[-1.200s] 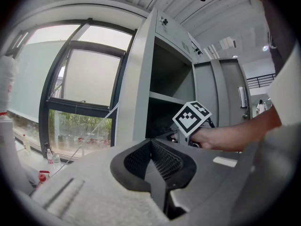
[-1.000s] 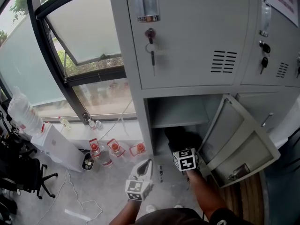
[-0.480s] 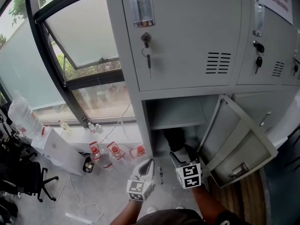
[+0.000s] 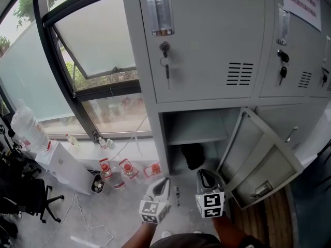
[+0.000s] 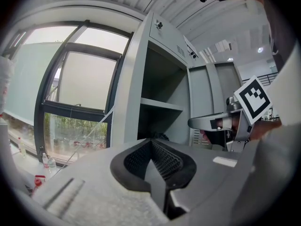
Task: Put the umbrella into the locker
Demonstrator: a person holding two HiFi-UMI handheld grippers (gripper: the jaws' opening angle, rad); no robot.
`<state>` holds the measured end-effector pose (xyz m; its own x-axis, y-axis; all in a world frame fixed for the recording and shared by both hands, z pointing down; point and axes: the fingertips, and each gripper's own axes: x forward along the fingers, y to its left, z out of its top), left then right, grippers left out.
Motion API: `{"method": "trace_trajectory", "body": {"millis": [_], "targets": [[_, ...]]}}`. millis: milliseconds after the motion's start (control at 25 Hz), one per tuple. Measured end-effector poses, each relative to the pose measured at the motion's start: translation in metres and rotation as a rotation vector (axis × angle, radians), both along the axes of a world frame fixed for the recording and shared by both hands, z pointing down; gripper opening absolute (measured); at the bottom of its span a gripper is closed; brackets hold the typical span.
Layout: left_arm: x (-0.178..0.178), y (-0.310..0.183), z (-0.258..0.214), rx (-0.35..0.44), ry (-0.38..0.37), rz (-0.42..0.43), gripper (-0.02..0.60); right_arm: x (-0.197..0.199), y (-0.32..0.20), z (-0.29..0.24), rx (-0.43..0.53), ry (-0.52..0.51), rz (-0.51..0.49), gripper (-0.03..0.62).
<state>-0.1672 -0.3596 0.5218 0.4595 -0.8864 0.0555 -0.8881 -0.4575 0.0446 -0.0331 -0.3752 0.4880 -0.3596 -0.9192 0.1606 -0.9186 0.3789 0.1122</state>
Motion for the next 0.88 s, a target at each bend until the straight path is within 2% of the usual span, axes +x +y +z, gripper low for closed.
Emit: {"method": "trace_trajectory", "body": {"millis": [80, 880], "targets": [[0.000, 0.000, -0.001, 0.002, 0.001, 0.002, 0.005, 0.001, 0.003, -0.001, 0.001, -0.014, 0.006, 0.005], [0.005, -0.001, -0.001, -0.001, -0.006, 0.019, 0.005, 0.005, 0.004, 0.018, -0.040, -0.018, 0.016, 0.003]]}}
